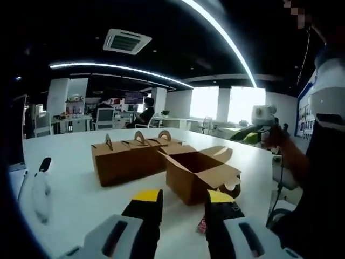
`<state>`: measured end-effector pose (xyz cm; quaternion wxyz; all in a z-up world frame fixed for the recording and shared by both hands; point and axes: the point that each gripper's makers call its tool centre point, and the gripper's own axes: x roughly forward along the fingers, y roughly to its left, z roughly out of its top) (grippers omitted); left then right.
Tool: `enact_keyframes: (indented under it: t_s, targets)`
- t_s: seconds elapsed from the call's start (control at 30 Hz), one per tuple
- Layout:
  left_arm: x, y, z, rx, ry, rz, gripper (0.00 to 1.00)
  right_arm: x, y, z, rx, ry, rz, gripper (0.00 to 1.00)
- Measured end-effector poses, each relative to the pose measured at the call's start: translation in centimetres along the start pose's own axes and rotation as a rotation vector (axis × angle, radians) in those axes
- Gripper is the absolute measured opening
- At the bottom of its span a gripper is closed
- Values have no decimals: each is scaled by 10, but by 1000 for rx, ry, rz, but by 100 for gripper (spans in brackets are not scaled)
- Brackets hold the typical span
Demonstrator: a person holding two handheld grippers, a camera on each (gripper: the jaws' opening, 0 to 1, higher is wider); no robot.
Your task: Pick up one paper box from the group, open the paper box, and remove the item inside
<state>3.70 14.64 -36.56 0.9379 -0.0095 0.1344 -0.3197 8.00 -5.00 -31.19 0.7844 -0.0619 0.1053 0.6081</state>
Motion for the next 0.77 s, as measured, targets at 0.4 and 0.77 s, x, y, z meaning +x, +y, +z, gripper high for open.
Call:
enact_keyframes:
  t_s: [0.4,0.77]
  targets:
    - [3,6,-10,-27,19,21,34,3,-3,-6,12,21,-3,26]
    - [2,2,-11,-51,11,10,34,-1,-13,2,13,-9,-34,26]
